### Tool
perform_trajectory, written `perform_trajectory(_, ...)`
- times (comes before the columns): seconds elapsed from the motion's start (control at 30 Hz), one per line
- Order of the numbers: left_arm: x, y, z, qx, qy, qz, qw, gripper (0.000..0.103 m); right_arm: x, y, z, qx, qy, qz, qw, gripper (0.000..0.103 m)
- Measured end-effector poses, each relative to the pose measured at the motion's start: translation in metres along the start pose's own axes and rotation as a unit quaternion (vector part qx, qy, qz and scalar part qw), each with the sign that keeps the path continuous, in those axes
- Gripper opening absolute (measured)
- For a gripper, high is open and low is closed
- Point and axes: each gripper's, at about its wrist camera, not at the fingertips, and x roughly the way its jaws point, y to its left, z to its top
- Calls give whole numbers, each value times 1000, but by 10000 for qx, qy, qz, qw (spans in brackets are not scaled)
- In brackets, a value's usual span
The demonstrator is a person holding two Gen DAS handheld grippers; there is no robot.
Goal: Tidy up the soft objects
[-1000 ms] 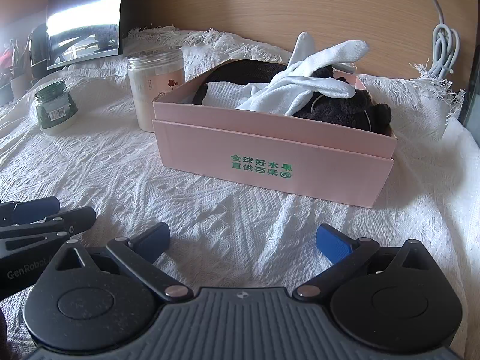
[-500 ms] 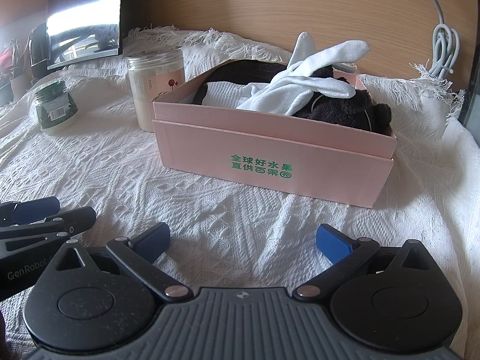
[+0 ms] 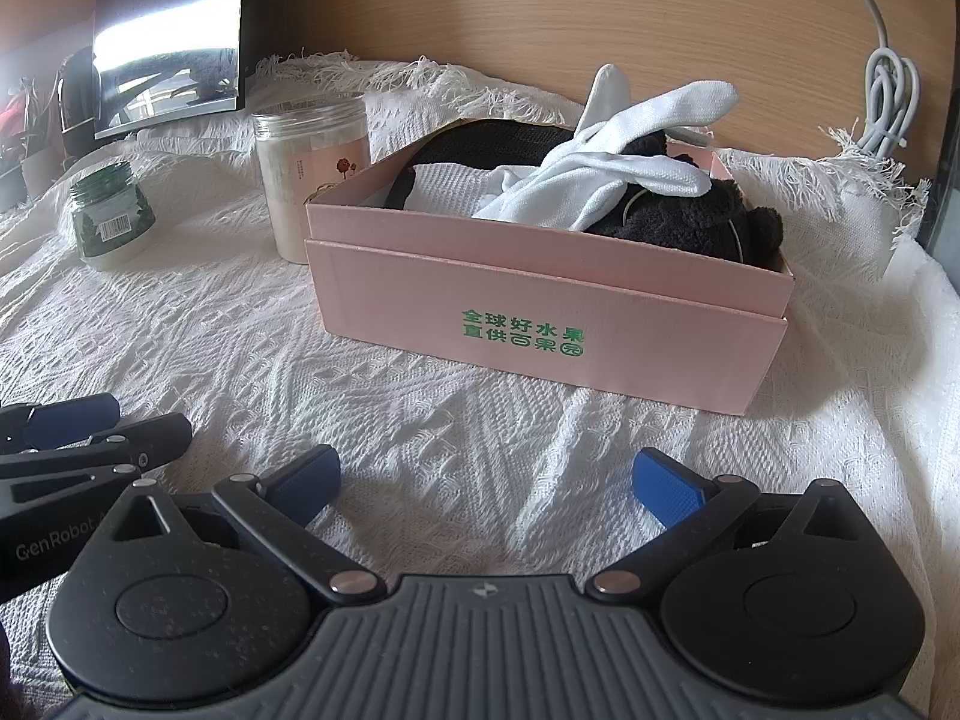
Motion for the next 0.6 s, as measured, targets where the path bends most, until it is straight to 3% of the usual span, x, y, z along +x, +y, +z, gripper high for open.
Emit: perform_trajectory(0.6,-1,2,0,-36,6,-25,10000,51,0,0,0,0,0,1,10000,103)
